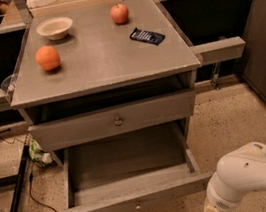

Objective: Close middle drawer

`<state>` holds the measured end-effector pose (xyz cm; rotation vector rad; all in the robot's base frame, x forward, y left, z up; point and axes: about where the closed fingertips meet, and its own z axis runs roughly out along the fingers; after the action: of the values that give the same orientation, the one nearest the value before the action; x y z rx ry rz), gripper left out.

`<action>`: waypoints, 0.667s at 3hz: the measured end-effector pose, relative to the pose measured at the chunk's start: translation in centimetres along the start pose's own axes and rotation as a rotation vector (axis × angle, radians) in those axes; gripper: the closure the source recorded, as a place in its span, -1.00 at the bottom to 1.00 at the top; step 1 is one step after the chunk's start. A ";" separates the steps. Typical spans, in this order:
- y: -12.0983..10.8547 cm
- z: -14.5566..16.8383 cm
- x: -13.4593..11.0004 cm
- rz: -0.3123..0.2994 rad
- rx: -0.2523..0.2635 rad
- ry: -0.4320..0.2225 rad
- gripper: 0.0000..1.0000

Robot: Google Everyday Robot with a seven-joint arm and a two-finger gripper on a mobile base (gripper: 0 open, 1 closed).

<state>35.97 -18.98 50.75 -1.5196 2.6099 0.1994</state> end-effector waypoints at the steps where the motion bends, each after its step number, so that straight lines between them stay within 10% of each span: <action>1: -1.4 1.2 -1.4 0.019 0.055 -0.011 1.00; 2: -3.0 4.7 -2.5 0.098 0.023 -0.035 1.00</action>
Offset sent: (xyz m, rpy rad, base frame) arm 0.0502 0.0163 -0.0456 0.0075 -0.0631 -0.1168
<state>39.97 -17.54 46.35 -1.3693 2.6520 0.2024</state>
